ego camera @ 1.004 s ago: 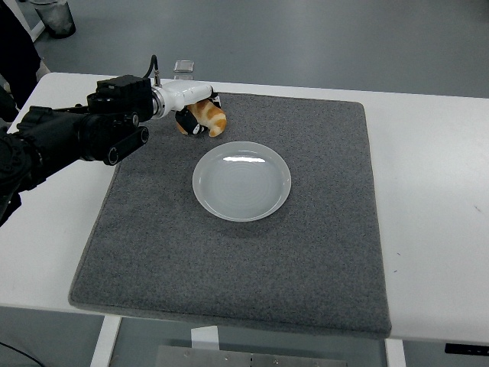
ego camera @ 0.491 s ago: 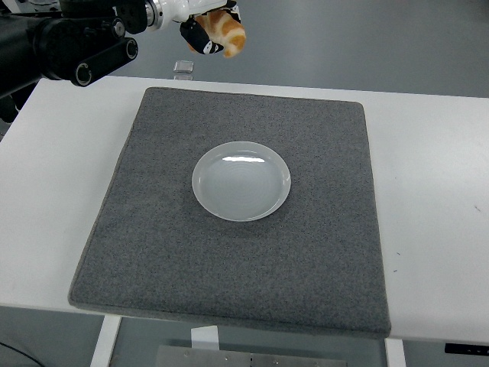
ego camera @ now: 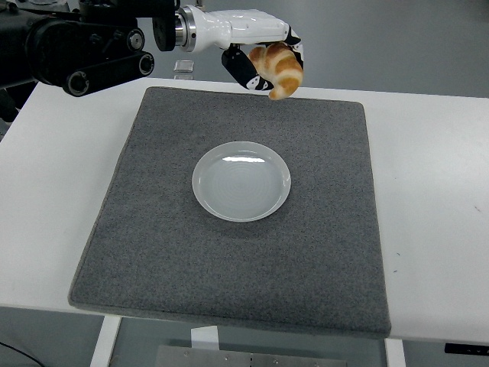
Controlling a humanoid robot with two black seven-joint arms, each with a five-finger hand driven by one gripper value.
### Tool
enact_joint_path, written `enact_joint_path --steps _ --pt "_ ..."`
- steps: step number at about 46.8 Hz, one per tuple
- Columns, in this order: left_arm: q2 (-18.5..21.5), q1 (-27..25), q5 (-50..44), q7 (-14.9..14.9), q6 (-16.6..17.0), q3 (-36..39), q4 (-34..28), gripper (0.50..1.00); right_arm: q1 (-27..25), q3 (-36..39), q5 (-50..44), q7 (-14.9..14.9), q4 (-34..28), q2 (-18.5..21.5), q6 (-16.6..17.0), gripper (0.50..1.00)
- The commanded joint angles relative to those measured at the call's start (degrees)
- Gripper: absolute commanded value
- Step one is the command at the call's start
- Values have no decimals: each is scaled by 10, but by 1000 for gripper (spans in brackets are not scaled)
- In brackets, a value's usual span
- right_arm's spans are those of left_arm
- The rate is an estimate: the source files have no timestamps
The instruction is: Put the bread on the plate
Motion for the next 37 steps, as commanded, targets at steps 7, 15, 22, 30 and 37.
enact_joint_path --steps 7,15,22,30,37 --pt "16 22 81 -27 16 5 -60 500 0 0 0 -1 -1 0 0 952" --pt "16 62 122 -26 23 5 -58 500 0 0 0 0 0 0 0 952" --pt "15 109 164 -22 34 6 -50 500 0 0 0 0 0 0 0 952" --pt "14 147 196 -18 38 6 -39 500 0 0 0 0 0 0 0 952" --pt "11 165 200 -17 49 6 -20 500 0 0 0 0 0 0 0 954"
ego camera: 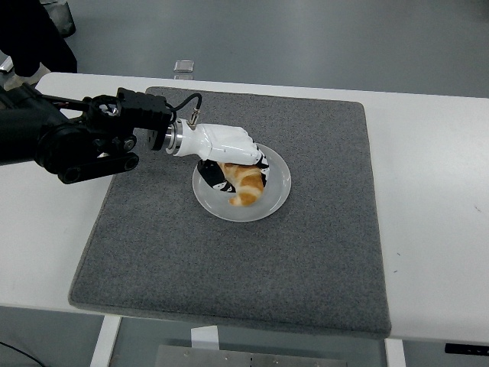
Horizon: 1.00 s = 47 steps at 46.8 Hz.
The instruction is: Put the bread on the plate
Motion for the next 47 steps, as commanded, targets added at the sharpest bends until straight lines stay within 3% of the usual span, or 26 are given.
enact_joint_path --steps 1,21,37,43,47 --pt "-1 7 1 0 2 0 13 500 0 0 0 0 -1 0 0 952" --pt "-34 47 20 6 34 -1 57 500 0 0 0 0 0 0 0 952" --pt "-34 48 20 6 38 -1 57 500 0 0 0 0 -1 0 0 952" --pt "-34 48 19 5 54 -2 57 500 0 0 0 0 0 0 0 952" --pt "-34 48 14 5 57 -2 55 632 0 0 0 0 -1 0 0 952"
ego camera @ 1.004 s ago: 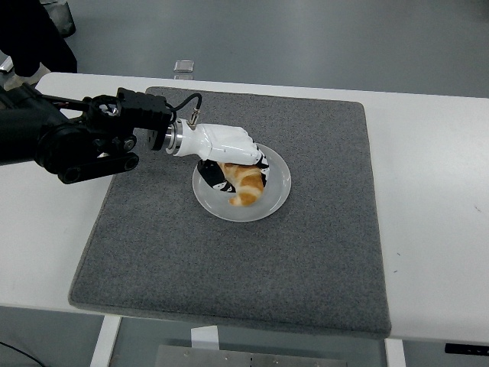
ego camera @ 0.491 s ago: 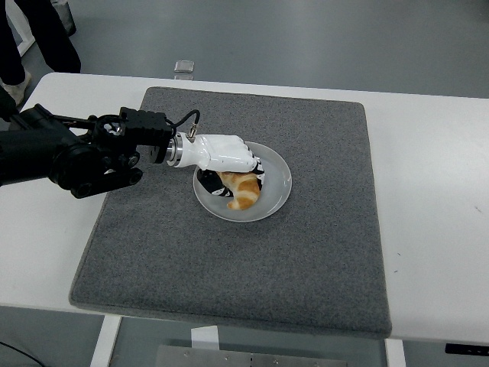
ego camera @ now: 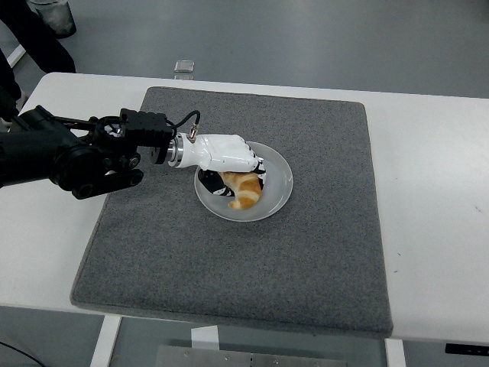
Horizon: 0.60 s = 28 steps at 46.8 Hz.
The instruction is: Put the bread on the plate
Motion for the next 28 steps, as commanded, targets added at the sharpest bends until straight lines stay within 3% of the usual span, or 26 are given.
enact_joint_path --steps 1,5,10,22,28 --pt "0 0 -6 -1 2 -1 -2 674 0 0 0 0 0 0 0 952" --pt "0 -1 -9 -1 2 -2 -4 837 0 0 0 0 0 0 0 952" --pt "0 -1 -11 -1 2 -3 -7 990 0 0 0 0 0 0 0 952" --pt "6 -12 -22 -2 1 -6 -23 994 0 0 0 0 0 0 0 954" --pt "23 -41 -45 -3 -7 -11 -54 996 0 0 0 0 0 0 0 952"
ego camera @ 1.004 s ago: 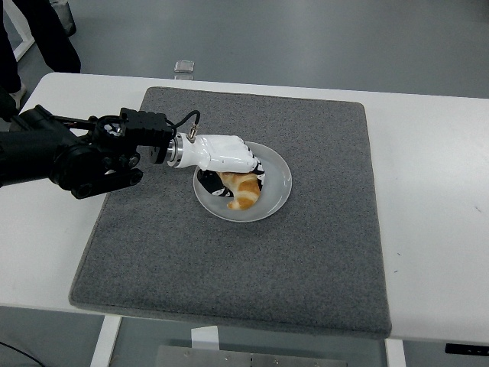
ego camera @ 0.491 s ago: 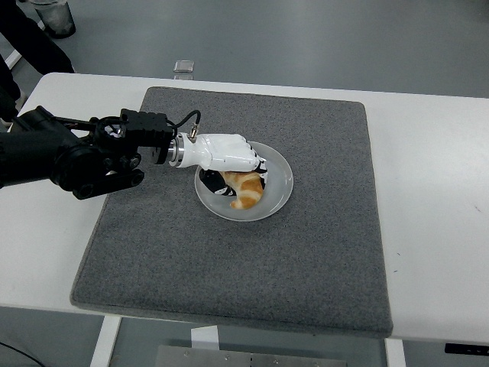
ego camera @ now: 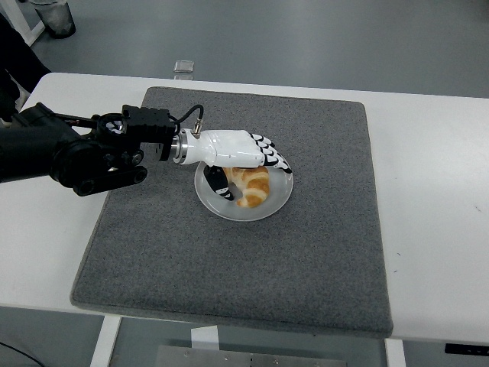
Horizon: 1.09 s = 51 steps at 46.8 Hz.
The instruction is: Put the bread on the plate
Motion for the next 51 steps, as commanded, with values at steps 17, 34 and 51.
enact_joint_path --steps 17,34,51 --pt "64 -89 -196 0 -140 -124 -36 996 0 0 0 0 0 0 0 952" --pt "44 -71 -618 37 -166 -165 101 1000 0 0 0 0 -1 0 0 952" --pt "44 15 -839 66 -161 -241 118 1000 0 0 0 0 -1 0 0 952"
